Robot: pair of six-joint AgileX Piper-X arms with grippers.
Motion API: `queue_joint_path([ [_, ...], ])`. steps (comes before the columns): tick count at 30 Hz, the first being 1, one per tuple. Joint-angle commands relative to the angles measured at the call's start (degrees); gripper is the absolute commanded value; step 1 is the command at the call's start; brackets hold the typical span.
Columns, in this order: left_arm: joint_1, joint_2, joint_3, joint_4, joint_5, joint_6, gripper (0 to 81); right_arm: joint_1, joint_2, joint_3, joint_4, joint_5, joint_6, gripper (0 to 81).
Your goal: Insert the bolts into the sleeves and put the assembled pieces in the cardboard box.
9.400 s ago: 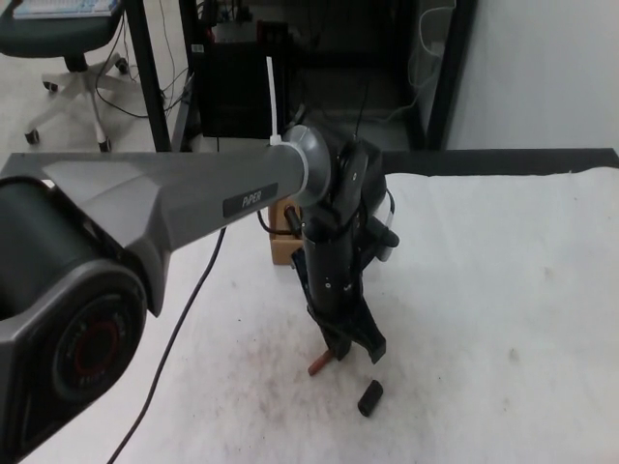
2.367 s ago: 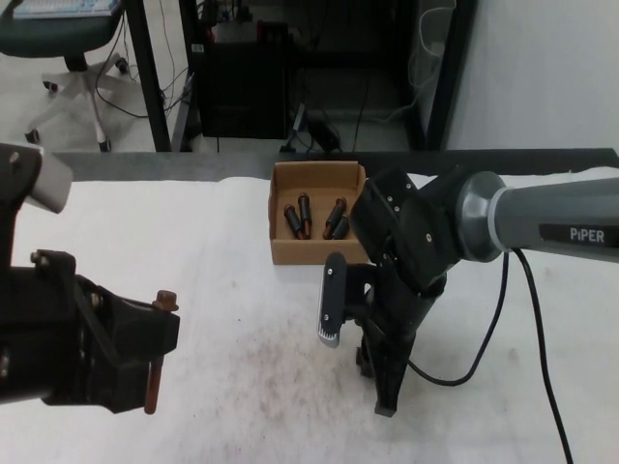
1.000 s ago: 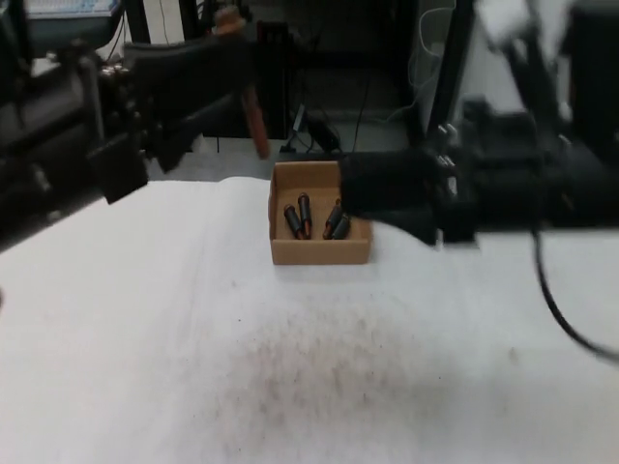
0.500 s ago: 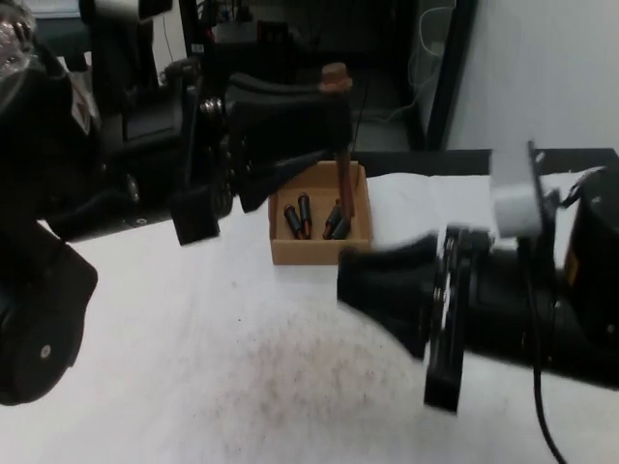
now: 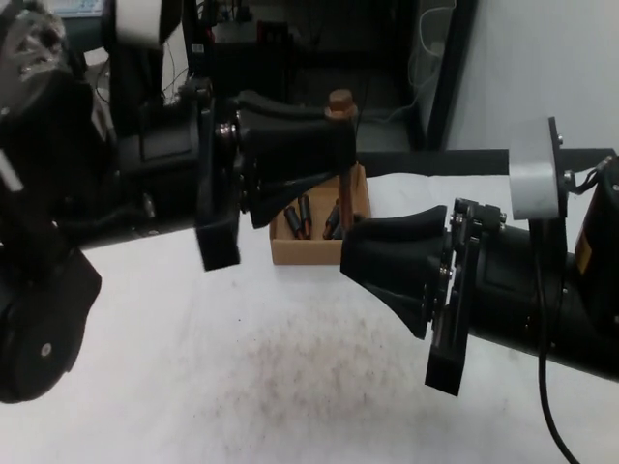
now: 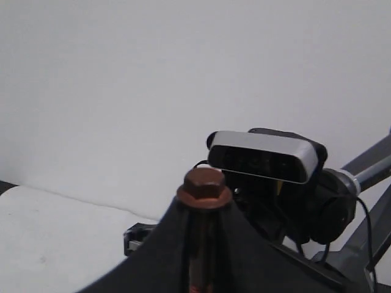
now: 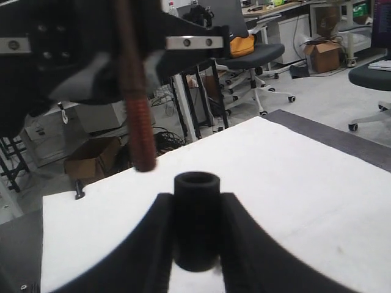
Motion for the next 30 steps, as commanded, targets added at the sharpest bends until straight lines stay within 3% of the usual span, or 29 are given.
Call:
queue_joint_path([
  [1,-0.2,-0.1,-1.0,0.7,-1.4,1.6,0.1,-0.1,-0.1,-0.2,-1.2,-2.0,-0.3,0.6],
  [5,-0.2,-0.1,-2.9,4.6,-1.8,5.4,0.1,-0.1,-0.1,-0.2,-1.2,-2.0,-0.3,0.6],
  [12,-0.4,-0.1,-3.1,5.2,-1.7,5.1,0.1,-0.1,-0.1,-0.2,-1.2,-1.7,-0.3,0.6],
  [20,-3.4,-0.1,-3.1,8.2,-1.7,7.1,0.1,-0.1,-0.1,-0.2,-1.2,-1.5,-0.3,0.6],
  [30,-3.4,-0.1,-3.1,8.2,-3.5,7.1,0.1,-0.3,-0.1,-0.2,-0.6,1.2,-2.3,0.6],
])
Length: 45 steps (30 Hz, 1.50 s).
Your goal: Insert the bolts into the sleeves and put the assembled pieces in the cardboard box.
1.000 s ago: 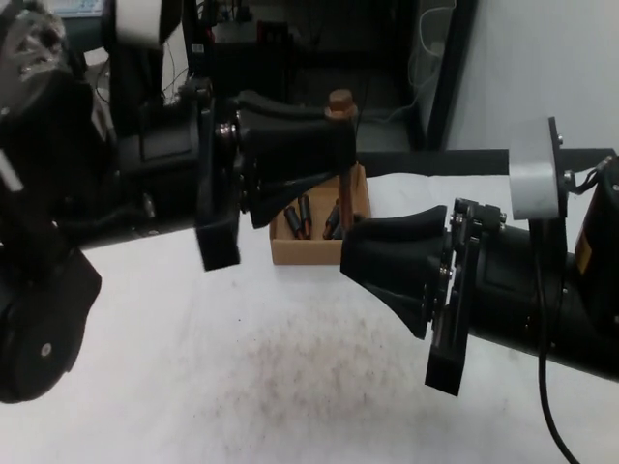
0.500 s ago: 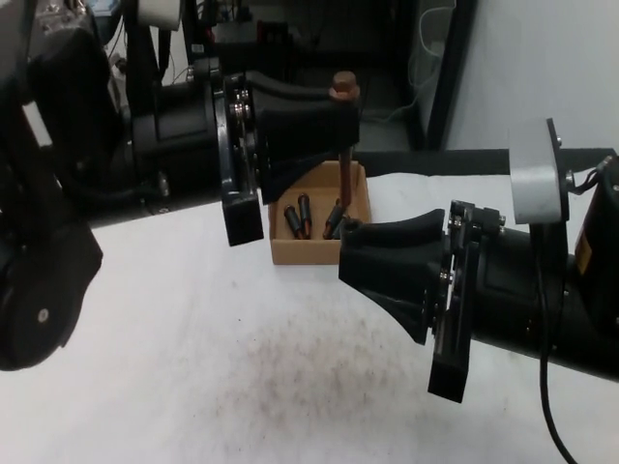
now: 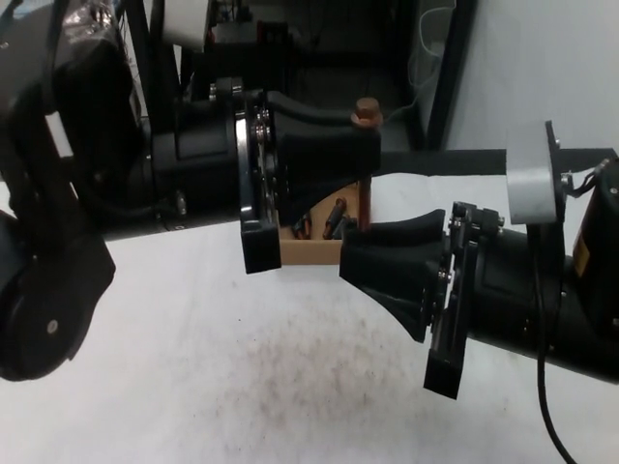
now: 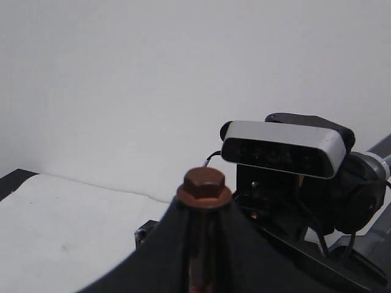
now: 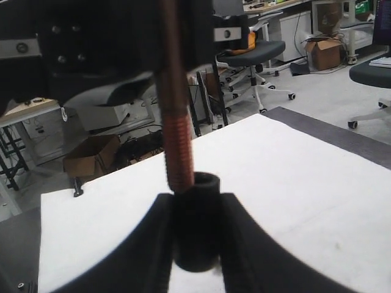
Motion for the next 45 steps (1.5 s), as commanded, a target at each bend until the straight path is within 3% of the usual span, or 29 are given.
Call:
queue_joint_path([
  [1,-0.2,-0.1,-0.7,-0.1,-1.9,0.1,0.1,-0.3,-0.1,-0.3,0.4,0.7,-3.3,0.6],
  [4,-0.2,-0.1,-0.7,-0.1,-2.4,0.1,0.1,-0.3,-0.1,-0.3,4.4,0.7,-7.3,0.6],
  [14,-0.2,-0.1,-0.7,-0.1,-2.4,0.1,0.1,-0.3,-0.1,-0.3,-0.8,0.7,-7.0,0.6],
  [45,0.5,-0.1,-0.7,-0.1,-2.4,0.1,0.1,-0.4,-0.1,-0.3,0.2,1.7,-6.1,0.6],
])
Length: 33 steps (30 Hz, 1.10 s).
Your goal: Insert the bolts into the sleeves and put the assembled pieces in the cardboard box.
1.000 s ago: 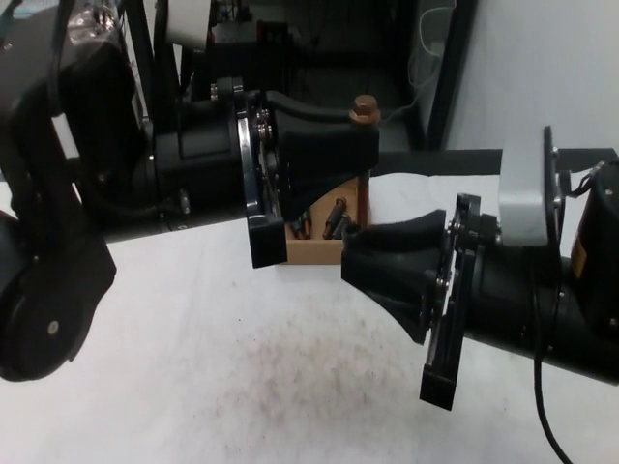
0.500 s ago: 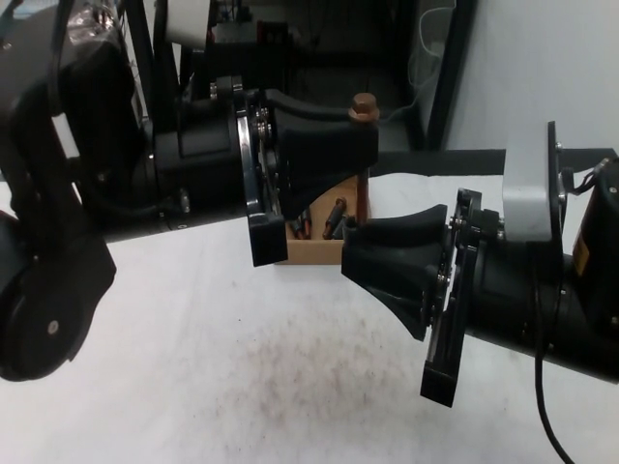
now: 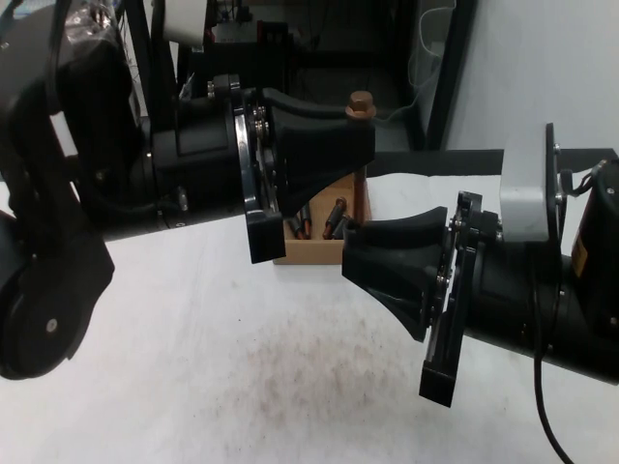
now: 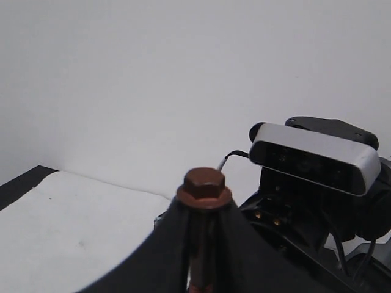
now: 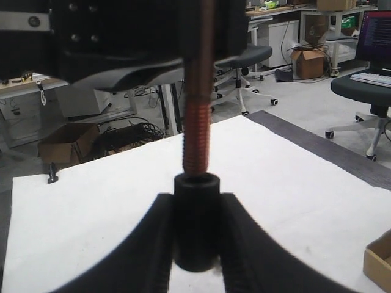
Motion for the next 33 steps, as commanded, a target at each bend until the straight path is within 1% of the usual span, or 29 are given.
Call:
queue_joint_path([
  [1,0.2,-0.1,-0.7,-0.6,-0.2,0.1,0.1,-0.2,-0.1,-0.3,-1.0,0.6,0.0,0.6],
  [20,0.2,-0.1,-0.7,-0.2,0.2,0.1,0.1,-0.2,-0.1,-0.3,-1.6,1.4,0.0,0.6],
  [26,0.2,-0.1,-0.7,-0.2,-2.7,2.0,0.1,-0.2,-0.1,-0.3,-1.6,0.9,0.0,0.6],
  [29,0.2,-0.1,-0.7,0.0,-2.8,2.3,0.1,-0.2,-0.1,-0.3,-2.1,0.9,0.1,0.6],
  [33,0.2,-0.1,-0.7,3.0,-2.9,3.5,0.1,-0.2,-0.1,-0.3,-6.0,0.5,2.0,0.6],
])
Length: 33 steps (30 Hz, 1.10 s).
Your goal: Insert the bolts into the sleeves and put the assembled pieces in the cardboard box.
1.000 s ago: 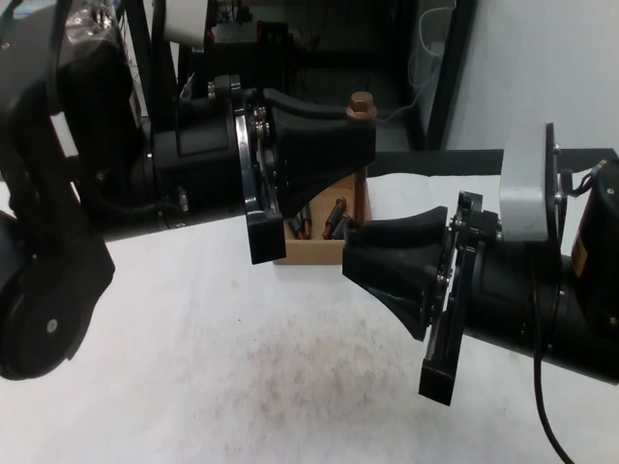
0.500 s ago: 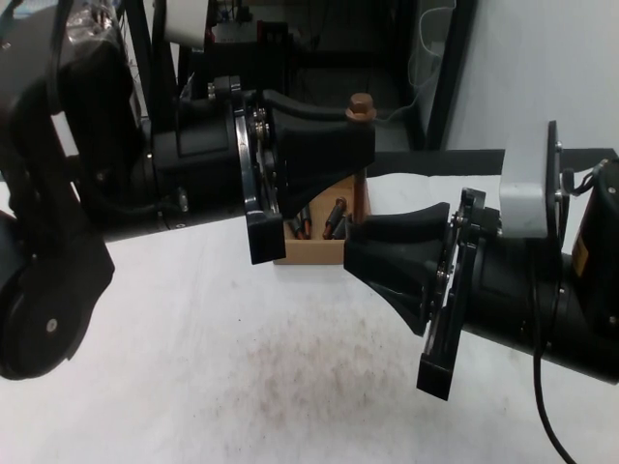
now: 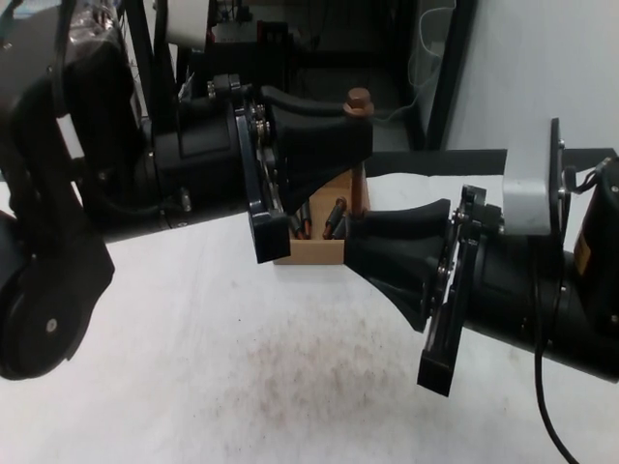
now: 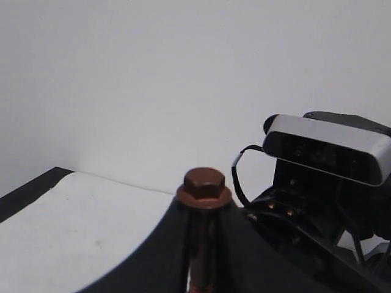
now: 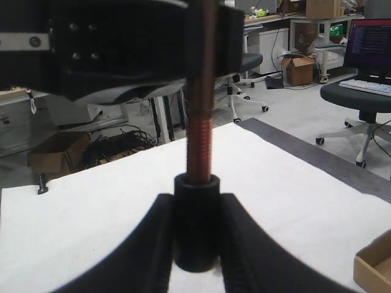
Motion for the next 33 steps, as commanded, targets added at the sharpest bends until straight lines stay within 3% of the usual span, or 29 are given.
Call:
queue_joint_path([
  [1,0.2,-0.1,-0.7,1.2,-0.3,0.8,0.1,-0.2,-0.1,-0.3,-4.5,-0.8,1.7,0.6],
  [15,0.2,-0.1,-0.7,1.4,0.1,-0.6,0.2,-0.2,-0.1,-0.3,-5.2,0.2,1.9,0.6],
  [18,0.2,-0.1,-0.7,1.4,3.0,-2.4,7.9,-0.2,-0.1,-0.3,-5.2,0.2,1.9,0.6],
  [22,0.2,-0.1,-0.7,1.4,5.4,-5.2,30.4,-0.9,-0.1,-0.3,-5.2,0.1,1.9,0.6],
  [25,0.2,-0.1,-0.7,1.4,5.9,-8.2,41.8,-2.2,-0.1,-0.3,-5.2,0.1,1.9,0.6],
  [33,0.2,-0.1,-0.7,1.4,8.2,-9.2,44.5,-3.6,-0.1,-0.3,-5.2,-0.5,2.4,0.6],
])
